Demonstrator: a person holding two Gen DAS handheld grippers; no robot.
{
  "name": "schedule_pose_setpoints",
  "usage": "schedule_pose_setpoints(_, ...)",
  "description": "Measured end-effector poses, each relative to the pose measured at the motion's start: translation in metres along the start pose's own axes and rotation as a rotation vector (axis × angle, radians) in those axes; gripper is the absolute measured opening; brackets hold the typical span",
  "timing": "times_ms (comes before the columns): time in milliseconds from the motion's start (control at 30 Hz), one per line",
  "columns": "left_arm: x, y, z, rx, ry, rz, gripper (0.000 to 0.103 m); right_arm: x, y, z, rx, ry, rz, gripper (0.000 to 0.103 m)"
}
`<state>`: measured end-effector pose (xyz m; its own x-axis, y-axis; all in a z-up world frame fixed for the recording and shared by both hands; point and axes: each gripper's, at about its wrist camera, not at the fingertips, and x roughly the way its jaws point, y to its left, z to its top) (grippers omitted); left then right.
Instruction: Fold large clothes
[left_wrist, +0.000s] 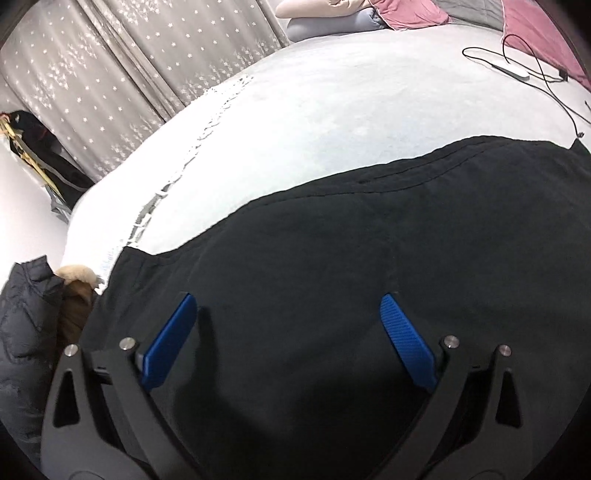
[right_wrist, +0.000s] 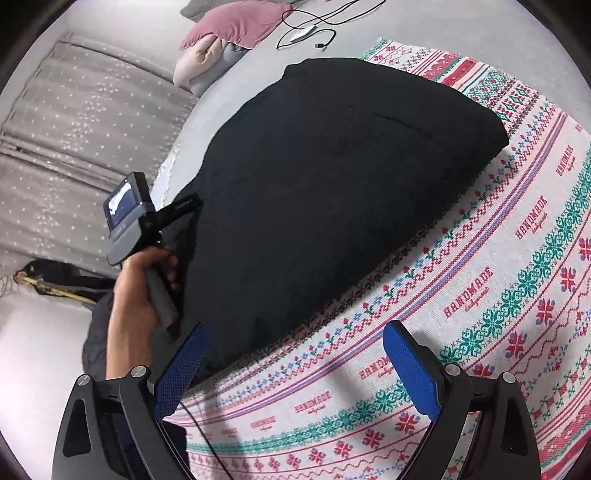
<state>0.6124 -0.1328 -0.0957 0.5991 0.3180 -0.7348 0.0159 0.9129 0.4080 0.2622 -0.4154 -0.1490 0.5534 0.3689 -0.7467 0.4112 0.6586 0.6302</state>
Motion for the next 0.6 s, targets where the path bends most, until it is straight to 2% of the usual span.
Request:
schedule_pose_setpoints(67, -0.008, 0.006, 0.000, -0.013, 0.009, -0.009, 0.099, 0.001, -0.002, 0.002, 0.009, -0.008, -0.001, 0.097)
schedule_pose_setpoints(200, -0.047, 0.035, -0.024, -0.135, -0.005, -0.236, 0.099, 0.001, -0.007, 0.006, 0.027, -0.002, 0.008, 0.097)
schedule_pose_setpoints(267, -0.076, 0.039, -0.051, -0.114, -0.025, -0.295, 0.099, -0.001, -0.011, 0.009, 0.051, -0.011, 0.023, 0.097)
schedule_pose_setpoints(367, -0.122, 0.032, -0.108, 0.038, -0.116, -0.281, 0.099, -0.003, -0.013, 0.010, 0.073, -0.017, 0.033, 0.097)
schedule_pose_setpoints(433, -0.131, 0.025, -0.135, 0.090, -0.112, -0.267, 0.099, -0.004, -0.015, 0.010, 0.086, -0.018, 0.051, 0.097)
schedule_pose_setpoints(500, -0.122, 0.020, -0.154, 0.095, -0.077, -0.257, 0.099, -0.007, -0.018, 0.011, 0.084, -0.024, 0.051, 0.097)
schedule_pose_setpoints(600, -0.112, 0.021, -0.161, 0.039, -0.076, -0.275, 0.100, -0.005, -0.017, 0.008, 0.090, -0.019, 0.047, 0.097)
